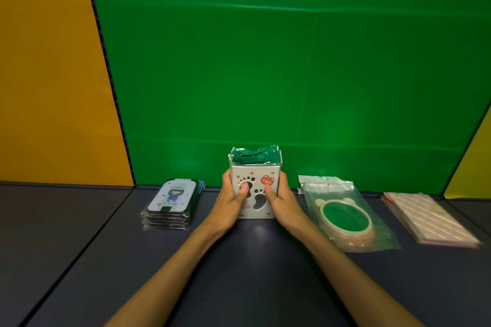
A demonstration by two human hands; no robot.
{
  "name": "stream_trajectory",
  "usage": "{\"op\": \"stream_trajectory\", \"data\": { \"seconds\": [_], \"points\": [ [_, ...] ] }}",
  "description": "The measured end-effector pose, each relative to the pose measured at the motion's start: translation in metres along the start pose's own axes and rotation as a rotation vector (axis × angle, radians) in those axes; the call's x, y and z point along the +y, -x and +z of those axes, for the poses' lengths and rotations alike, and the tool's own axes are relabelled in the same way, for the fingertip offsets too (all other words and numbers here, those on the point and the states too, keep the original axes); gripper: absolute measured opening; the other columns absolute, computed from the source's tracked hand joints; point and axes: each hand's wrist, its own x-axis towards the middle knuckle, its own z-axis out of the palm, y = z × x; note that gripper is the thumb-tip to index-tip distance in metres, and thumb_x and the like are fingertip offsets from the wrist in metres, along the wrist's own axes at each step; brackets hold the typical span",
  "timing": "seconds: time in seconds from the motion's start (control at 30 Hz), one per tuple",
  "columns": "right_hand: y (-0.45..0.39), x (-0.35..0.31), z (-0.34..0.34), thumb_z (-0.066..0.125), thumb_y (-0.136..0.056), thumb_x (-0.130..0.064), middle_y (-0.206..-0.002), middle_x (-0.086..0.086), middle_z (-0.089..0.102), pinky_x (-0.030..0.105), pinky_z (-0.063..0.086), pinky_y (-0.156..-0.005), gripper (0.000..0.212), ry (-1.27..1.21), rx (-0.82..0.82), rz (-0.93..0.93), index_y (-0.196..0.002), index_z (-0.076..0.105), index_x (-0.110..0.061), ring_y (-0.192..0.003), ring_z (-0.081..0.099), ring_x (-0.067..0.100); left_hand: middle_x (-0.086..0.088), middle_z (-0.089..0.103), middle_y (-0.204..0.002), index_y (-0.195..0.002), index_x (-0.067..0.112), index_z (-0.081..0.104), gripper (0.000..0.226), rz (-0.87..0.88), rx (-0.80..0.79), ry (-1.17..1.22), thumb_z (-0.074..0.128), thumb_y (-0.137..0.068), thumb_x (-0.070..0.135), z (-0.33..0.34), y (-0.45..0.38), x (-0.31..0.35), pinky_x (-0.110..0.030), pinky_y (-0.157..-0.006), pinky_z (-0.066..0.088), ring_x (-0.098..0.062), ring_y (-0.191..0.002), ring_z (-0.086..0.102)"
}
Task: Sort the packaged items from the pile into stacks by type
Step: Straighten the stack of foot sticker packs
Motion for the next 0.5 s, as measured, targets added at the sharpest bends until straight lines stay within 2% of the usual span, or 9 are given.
{"op": "stream_trajectory", "data": {
  "seconds": [0.1,0.2,0.33,0.43,0.5],
  "points": [
    [0.0010,0.0030,0.0025,0.047,-0.100,-0.014,-0.134,-0.002,0.054,0.035,0.043,-0.107,0.043,0.031,-0.019,0.002,-0.138,0.032,-0.027,-0.122,0.053,0.013,0.008,0.054,-0.135,-0.142,0.030,0.026,0.050,-0.025,-0.046,-0.006,0.050,-0.100,0.040,-0.0037,0.0007,-0.0030,-0.029,-0.103,0.047,-0.001,-0.120,0.055],
    [0.0005,0.0042,0.0036,0.048,-0.100,-0.017,-0.136,0.000,0.051,0.040,0.042,-0.109,0.040,0.043,-0.024,0.012,-0.135,0.030,-0.027,-0.123,0.051,0.014,0.007,0.051,-0.139,-0.146,0.028,0.021,0.054,0.002,-0.031,-0.028,0.051,-0.101,0.031,-0.0045,0.0011,0.0021,-0.024,-0.103,0.045,-0.002,-0.123,0.053],
    [0.0056,0.0059,0.0053,0.044,-0.103,-0.018,-0.134,-0.004,0.052,0.034,0.043,-0.103,0.034,0.071,-0.030,-0.004,-0.129,0.027,-0.032,-0.120,0.053,0.014,0.008,0.050,-0.142,-0.152,0.028,0.013,0.061,0.045,-0.002,-0.075,0.048,-0.103,0.029,-0.0004,0.0057,0.0016,-0.024,-0.106,0.042,-0.002,-0.126,0.051],
    [0.0080,0.0047,0.0079,0.042,-0.104,-0.019,-0.137,-0.003,0.049,0.029,0.039,-0.101,0.040,0.110,-0.026,-0.019,-0.139,0.024,-0.025,-0.121,0.050,0.014,0.017,0.051,-0.140,-0.152,0.034,0.011,0.062,0.057,-0.044,-0.123,0.048,-0.103,0.028,-0.0026,0.0069,-0.0002,-0.010,-0.098,0.040,0.006,-0.122,0.053],
    [0.0083,0.0050,0.0103,0.042,-0.104,-0.020,-0.141,-0.001,0.048,0.028,0.038,-0.100,0.048,0.149,-0.010,-0.028,-0.147,0.020,-0.021,-0.124,0.049,0.017,0.021,0.053,-0.137,-0.153,0.036,0.011,0.064,0.069,-0.064,-0.152,0.049,-0.102,0.027,-0.0069,0.0078,0.0000,-0.008,-0.096,0.041,0.009,-0.119,0.054]
  ]
}}
